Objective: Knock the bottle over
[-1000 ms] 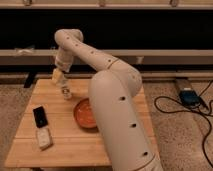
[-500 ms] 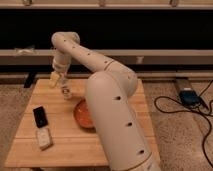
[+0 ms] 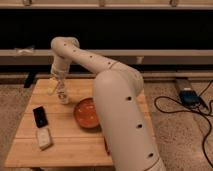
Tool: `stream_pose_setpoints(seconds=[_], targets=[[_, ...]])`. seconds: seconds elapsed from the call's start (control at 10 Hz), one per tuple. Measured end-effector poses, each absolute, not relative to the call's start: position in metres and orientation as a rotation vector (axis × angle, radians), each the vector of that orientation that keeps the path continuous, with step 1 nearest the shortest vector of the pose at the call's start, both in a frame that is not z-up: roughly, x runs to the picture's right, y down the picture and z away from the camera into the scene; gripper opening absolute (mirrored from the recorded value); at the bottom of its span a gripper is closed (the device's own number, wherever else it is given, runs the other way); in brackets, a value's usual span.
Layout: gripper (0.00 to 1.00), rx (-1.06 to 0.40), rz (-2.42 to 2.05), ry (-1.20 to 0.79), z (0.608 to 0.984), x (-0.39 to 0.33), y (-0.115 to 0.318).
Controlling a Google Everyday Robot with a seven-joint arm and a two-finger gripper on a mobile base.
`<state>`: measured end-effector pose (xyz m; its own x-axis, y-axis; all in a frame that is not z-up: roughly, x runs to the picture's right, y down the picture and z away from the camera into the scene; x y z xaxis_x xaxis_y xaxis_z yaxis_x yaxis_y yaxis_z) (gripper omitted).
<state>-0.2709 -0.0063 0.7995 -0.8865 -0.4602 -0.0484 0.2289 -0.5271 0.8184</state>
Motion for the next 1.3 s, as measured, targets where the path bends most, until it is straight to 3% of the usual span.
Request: stream_pose_setpoints(seconds=[1.0, 1.3], targets=[[0.80, 0.534, -2.267, -1.486, 0.721, -0.253, 0.043], [0.80, 0.526, -2.234, -1.435, 0.729, -0.247, 0.027]])
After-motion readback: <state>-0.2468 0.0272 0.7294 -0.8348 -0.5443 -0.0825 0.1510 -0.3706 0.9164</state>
